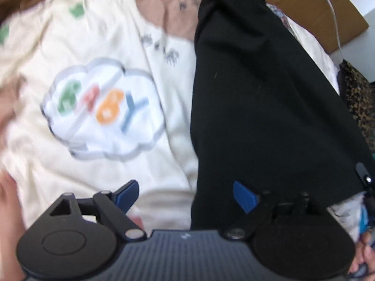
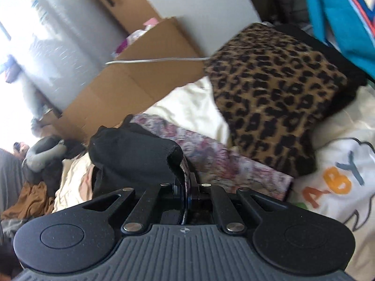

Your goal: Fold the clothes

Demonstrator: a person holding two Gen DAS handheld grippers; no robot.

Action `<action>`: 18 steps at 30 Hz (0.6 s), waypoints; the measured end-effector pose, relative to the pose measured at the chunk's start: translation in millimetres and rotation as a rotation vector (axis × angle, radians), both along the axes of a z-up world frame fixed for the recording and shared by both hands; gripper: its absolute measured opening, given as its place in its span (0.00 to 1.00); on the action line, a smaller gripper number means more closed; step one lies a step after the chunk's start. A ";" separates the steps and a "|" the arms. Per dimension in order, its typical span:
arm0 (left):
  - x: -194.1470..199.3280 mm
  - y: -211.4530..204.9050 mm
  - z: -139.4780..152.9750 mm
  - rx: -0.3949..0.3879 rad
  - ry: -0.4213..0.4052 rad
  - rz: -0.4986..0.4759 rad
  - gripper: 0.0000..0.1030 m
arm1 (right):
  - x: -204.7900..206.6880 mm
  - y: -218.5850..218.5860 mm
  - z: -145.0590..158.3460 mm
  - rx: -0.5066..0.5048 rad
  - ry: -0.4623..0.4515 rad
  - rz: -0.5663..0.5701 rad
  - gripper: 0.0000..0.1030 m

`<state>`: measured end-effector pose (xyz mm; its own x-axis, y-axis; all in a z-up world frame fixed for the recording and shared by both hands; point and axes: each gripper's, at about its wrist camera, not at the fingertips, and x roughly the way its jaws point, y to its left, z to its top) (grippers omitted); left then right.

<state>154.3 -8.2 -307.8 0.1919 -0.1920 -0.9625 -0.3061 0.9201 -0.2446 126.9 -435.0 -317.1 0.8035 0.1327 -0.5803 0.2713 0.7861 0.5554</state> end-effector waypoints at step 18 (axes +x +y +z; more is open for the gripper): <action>-45.0 -21.8 -36.9 -0.228 -0.020 -0.003 0.60 | -8.8 -23.3 -34.4 0.074 0.112 -0.130 0.04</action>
<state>109.4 -30.0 -344.7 0.2093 -0.4045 -0.8903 -0.2967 0.8412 -0.4520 118.0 -458.3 -351.5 0.7478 0.0771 -0.6595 0.4314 0.6986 0.5708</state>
